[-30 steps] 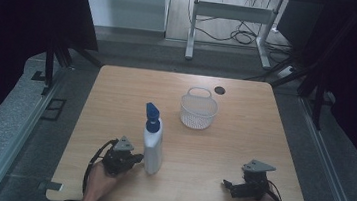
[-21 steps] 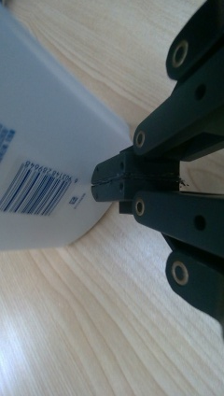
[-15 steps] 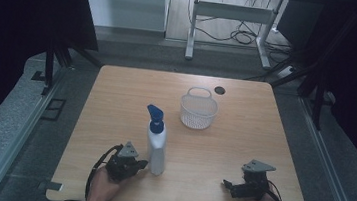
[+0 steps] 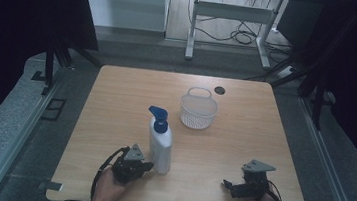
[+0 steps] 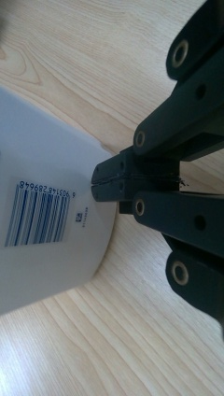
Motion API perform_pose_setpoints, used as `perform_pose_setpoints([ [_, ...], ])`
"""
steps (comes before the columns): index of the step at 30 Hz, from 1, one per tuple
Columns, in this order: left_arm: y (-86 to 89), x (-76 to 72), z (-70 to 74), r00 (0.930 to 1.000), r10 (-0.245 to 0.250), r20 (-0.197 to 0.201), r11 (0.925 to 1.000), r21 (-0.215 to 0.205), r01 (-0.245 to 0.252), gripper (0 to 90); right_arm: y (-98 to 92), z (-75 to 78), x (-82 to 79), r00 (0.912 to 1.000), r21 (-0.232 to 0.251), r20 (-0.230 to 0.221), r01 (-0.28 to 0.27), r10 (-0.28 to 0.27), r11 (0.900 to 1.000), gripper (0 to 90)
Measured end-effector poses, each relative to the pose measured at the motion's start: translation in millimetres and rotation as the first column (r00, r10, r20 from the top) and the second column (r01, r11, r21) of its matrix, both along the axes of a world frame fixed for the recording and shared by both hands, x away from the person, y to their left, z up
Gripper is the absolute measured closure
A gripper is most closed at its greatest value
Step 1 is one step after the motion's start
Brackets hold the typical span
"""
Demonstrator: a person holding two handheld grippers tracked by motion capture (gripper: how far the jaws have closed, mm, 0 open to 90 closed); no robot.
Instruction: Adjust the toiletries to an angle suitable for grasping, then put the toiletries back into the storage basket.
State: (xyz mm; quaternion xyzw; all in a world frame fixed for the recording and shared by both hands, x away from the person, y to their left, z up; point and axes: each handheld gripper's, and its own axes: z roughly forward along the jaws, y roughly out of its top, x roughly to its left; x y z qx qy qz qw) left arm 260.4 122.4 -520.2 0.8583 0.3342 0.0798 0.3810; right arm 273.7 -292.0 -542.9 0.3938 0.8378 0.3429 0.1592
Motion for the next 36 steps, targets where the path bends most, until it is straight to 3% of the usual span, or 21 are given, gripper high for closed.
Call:
perform_pose_setpoints([
  [14,-21.9,4.5,-7.5,0.9996,-0.017,0.023,0.9998,0.008,0.017,89.3,0.0,0.0,0.0,1.0000,0.000,0.000,0.000,0.000,1.000,0.0],
  [25,-19.5,1.8,-5.8,0.9998,-0.012,0.018,0.9995,0.030,0.011,89.1,0.0,0.0,0.0,1.0000,0.000,0.000,0.000,0.000,1.000,0.0],
  [36,-10.5,-3.3,0.0,0.9991,0.023,0.036,0.9986,0.047,-0.025,70.1,-0.2,0.0,-0.1,1.0000,0.001,0.000,-0.002,0.002,1.000,0.0],
])
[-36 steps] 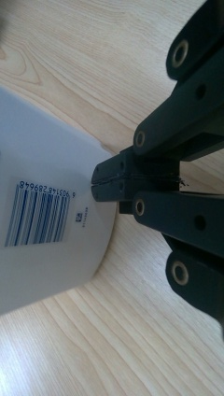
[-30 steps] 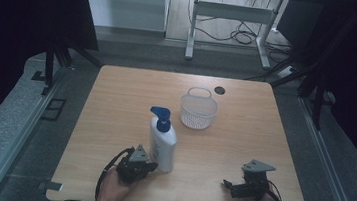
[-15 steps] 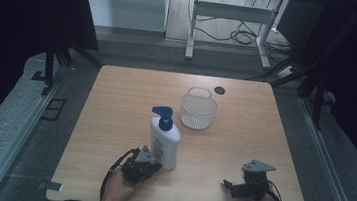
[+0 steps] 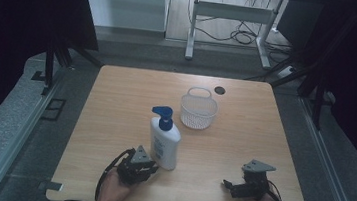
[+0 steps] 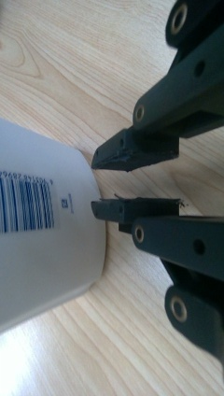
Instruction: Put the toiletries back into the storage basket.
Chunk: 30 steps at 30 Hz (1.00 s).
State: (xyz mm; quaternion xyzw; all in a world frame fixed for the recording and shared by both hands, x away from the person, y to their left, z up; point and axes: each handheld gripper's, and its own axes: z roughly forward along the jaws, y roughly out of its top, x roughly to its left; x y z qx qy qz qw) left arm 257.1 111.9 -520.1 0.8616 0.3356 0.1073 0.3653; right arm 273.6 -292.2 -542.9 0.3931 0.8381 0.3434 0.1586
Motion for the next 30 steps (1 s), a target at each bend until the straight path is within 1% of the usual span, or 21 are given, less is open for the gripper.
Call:
perform_pose_setpoints([
  [2,1.9,-1.6,1.4,1.0000,0.005,0.007,1.0000,0.002,-0.005,67.1,-0.2,0.0,0.0,1.0000,0.001,0.000,-0.003,0.003,1.000,0.0],
  [3,2.9,-2.4,2.0,0.9999,0.010,0.011,0.9999,0.005,-0.010,67.1,-0.2,0.0,0.0,1.0000,0.001,0.000,-0.003,0.003,1.000,0.0],
  [7,5.9,-4.7,2.7,0.9997,0.016,0.020,0.9996,0.023,-0.017,56.9,-0.9,0.1,0.1,1.0000,-0.001,0.000,-0.009,0.009,1.000,0.0],
  [8,6.6,-4.9,2.3,0.9996,0.013,0.024,0.9994,0.031,-0.013,54.5,-1.0,0.0,0.1,0.9999,-0.001,0.001,-0.011,0.011,1.000,0.0],
  [9,6.8,-5.7,1.6,0.9996,0.018,0.023,0.9992,0.035,-0.019,54.5,-1.0,0.0,0.1,0.9999,-0.001,0.001,-0.011,0.011,1.000,0.0],
  [10,7.2,-6.0,0.7,0.9995,0.021,0.024,0.9989,0.042,-0.022,52.6,-1.2,0.0,0.1,0.9999,-0.001,0.001,-0.011,0.011,1.000,0.0],
  [12,7.8,-7.2,-1.3,0.9993,0.025,0.028,0.9982,0.054,-0.027,47.0,-1.9,0.7,-0.2,0.9999,-0.003,-0.002,-0.012,0.012,1.000,0.1],
  [15,8.7,-8.5,-3.5,0.9986,0.031,0.042,0.9975,0.062,-0.033,40.9,-2.9,1.6,-0.5,1.0000,0.004,-0.006,-0.004,0.004,1.000,1.7],
  [16,8.9,-9.0,-4.3,0.9984,0.034,0.045,0.9974,0.062,-0.037,40.9,-2.9,1.6,-0.5,1.0000,0.004,-0.006,-0.004,0.004,1.000,1.7],
  [17,9.2,-9.5,-5.0,0.9980,0.038,0.051,0.9971,0.064,-0.041,36.7,-3.8,2.6,-0.6,1.0000,0.013,-0.005,0.002,-0.001,1.000,2.2],
  [19,10.1,-10.8,-6.1,0.9971,0.048,0.059,0.9962,0.070,-0.052,35.2,-4.1,3.1,-0.7,1.0000,0.013,0.001,0.002,-0.002,1.000,2.3],
  [20,10.7,-11.4,-6.5,0.9967,0.053,0.062,0.9956,0.074,-0.057,31.5,-4.4,4.7,-1.2,1.0000,0.011,0.009,0.000,0.000,1.000,2.6],
  [21,11.2,-12.1,-6.9,0.9960,0.061,0.065,0.9949,0.077,-0.065,31.5,-4.4,4.7,-1.2,1.0000,0.011,0.009,0.000,0.000,1.000,2.6],
  [22,12.2,-12.8,-7.1,0.9954,0.068,0.068,0.9942,0.080,-0.073,28.9,-4.4,6.4,-1.8,0.9998,0.014,0.016,-0.007,0.007,1.000,2.6],
  [25,14.0,-13.9,-7.4,0.9939,0.084,0.071,0.9929,0.078,-0.090,26.6,-4.3,7.7,-2.3,0.9997,0.018,0.020,-0.013,0.013,1.000,2.6],
  [26,14.7,-14.3,-7.6,0.9932,0.092,0.071,0.9923,0.077,-0.097,23.8,-3.7,9.4,-2.9,0.9995,0.020,0.026,-0.019,0.019,1.000,2.4],
  [30,16.1,-14.8,-9.3,0.9920,0.107,0.067,0.9890,0.096,-0.113,21.1,-2.7,11.4,-3.5,0.9992,0.021,0.029,-0.029,0.029,0.999,1.9],
])
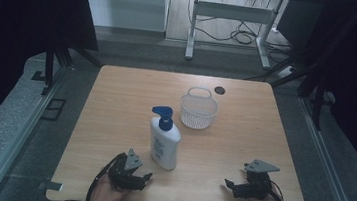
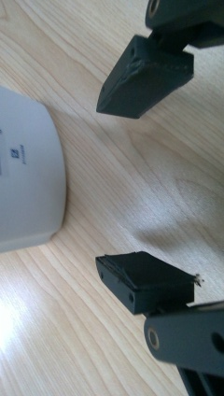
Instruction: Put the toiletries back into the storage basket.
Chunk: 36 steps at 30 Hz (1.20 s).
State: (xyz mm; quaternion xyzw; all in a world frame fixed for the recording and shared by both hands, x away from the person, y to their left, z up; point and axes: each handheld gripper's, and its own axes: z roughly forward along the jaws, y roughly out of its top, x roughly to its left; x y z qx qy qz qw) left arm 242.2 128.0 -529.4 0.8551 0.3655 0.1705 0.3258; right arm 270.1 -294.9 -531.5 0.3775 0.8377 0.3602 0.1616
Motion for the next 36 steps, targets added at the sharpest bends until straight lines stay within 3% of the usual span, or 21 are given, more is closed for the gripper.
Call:
perform_pose_setpoints([
  [7,0.4,2.6,-6.5,0.9997,0.016,-0.019,0.9997,0.021,-0.016,17.2,7.0,5.2,-2.7,0.9994,0.003,0.014,-0.032,0.031,1.000,1.2],
  [11,2.2,3.9,-8.4,0.9993,0.023,-0.028,0.9997,0.002,-0.023,15.7,9.5,6.8,-3.5,0.9986,0.012,0.017,-0.050,0.049,0.999,0.3],
  [15,7.4,7.5,-12.1,0.9976,0.031,-0.062,0.9980,-0.054,-0.034,14.8,13.3,8.3,-4.6,0.9969,0.021,0.016,-0.077,0.077,0.997,0.0],
  [22,9.9,7.1,-14.3,0.9985,0.024,-0.048,0.9972,-0.069,-0.027,12.7,23.3,14.3,-5.4,0.9944,0.027,0.016,-0.105,0.104,0.994,0.0],
  [27,10.8,7.2,-14.3,0.9986,0.020,-0.049,0.9974,-0.068,-0.023,12.8,28.9,18.5,-4.2,0.9916,0.069,0.016,-0.129,0.128,0.989,0.0],
  [32,12.3,6.7,-14.4,0.9987,0.016,-0.048,0.9973,-0.070,-0.020,13.0,37.5,25.8,-1.7,0.9867,0.136,0.019,-0.162,0.161,0.977,0.0],
  [36,12.7,6.9,-14.4,0.9988,0.014,-0.047,0.9974,-0.070,-0.017,13.1,46.5,32.1,0.0,0.9812,0.155,0.026,-0.193,0.191,0.969,0.0],
])
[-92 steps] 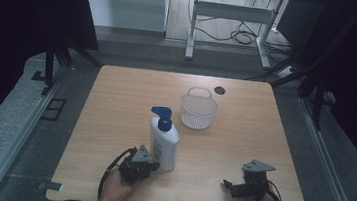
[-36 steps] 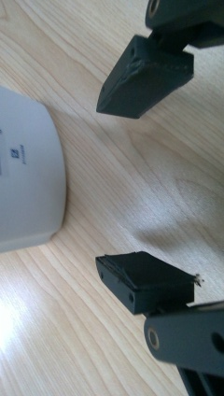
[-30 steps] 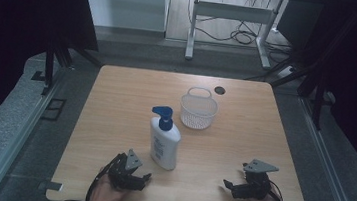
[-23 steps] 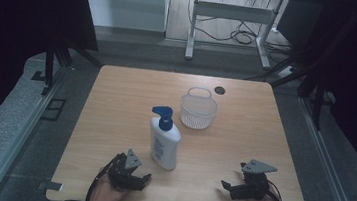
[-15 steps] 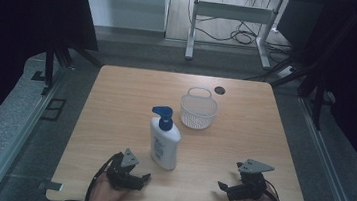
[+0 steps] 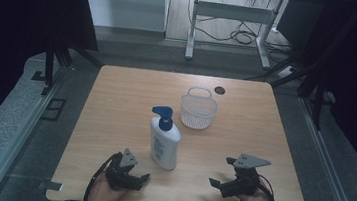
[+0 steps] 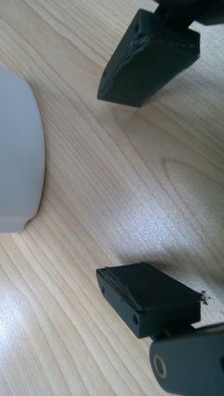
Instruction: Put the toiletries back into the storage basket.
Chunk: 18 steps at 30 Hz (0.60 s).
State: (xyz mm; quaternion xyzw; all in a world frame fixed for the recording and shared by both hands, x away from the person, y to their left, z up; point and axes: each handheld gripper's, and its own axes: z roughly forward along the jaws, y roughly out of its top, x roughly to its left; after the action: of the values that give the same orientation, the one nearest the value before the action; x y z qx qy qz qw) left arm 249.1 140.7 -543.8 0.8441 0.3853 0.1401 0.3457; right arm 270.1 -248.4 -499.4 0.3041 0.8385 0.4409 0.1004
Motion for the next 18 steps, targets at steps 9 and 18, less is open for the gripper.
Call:
perform_pose_setpoints([
  [9,0.0,0.2,0.0,1.0000,-0.002,0.000,1.0000,0.001,0.002,12.9,22.8,6.8,6.2,0.9993,-0.009,-0.010,-0.037,0.037,0.999,0.0],
  [18,-0.1,0.2,0.0,1.0000,-0.001,0.000,1.0000,0.001,0.001,12.9,45.0,16.4,10.5,0.9984,0.008,-0.011,-0.056,0.056,0.998,0.0],
])
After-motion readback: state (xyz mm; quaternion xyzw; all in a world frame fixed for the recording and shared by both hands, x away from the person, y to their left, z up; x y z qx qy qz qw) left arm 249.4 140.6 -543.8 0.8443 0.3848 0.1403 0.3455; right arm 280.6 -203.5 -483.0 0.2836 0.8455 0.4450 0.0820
